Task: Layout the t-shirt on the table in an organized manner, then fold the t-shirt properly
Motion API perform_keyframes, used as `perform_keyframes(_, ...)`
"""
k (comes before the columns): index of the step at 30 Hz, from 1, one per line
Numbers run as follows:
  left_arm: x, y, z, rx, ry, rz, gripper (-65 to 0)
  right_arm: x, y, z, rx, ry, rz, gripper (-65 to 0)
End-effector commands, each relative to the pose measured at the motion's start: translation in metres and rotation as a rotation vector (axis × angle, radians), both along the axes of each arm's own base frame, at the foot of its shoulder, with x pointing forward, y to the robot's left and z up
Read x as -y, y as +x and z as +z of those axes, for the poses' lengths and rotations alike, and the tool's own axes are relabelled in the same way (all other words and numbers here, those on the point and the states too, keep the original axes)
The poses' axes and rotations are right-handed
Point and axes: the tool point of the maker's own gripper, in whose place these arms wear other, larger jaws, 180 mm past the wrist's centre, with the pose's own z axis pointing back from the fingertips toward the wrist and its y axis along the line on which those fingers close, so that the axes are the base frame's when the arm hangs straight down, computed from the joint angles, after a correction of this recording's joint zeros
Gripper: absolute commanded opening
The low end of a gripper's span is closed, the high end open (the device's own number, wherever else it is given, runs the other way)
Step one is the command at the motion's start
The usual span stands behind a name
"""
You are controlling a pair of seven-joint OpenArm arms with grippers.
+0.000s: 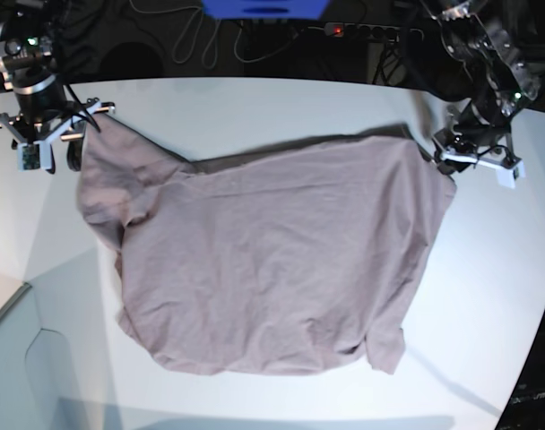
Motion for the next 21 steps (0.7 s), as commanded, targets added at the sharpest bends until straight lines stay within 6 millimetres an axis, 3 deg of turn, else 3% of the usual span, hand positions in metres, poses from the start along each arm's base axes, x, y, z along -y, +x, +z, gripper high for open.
perform_keyframes(1,0.0,0.013,0.003,0.028,-0.016,0.0,-38.6,0.001,0.004,0.012,0.045,-0.01,0.006,-40.9)
perform_keyframes(4,0.008,0.023,-0.008,0.016,-0.065,0.001,-38.7,0.001,0.003,0.012,0.042,-0.01,0.006,-41.0)
perform_keyframes(8,0.017,0.043,-0.008,0.034,-0.103,-0.002,-39.3,0.002,0.003,0.012,0.042,-0.01,0.005,-41.1)
perform_keyframes(10,0.019,0.053,-0.002,0.056,-0.104,-0.006,-44.9,0.002,0.003,0.012,0.042,-0.01,0.005,-41.2)
perform_keyframes(13,0.029,0.063,0.004,0.07,-0.1,-0.047,-63.6,0.002,0.003,0.012,0.041,-0.012,0.005,-41.2)
perform_keyframes(14,0.032,0.066,0.006,0.072,-0.095,-0.063,-65.0,0.003,0.003,0.012,0.041,-0.013,0.004,-41.2)
perform_keyframes(17,0.038,0.071,0.013,0.089,-0.083,-0.09,-65.0,0.009,0.002,0.013,0.044,-0.022,-0.014,-41.2)
perform_keyframes(21,0.037,0.078,0.047,0.179,-0.03,-0.087,-65.0,0.012,0.002,0.014,0.046,-0.026,-0.019,-41.2)
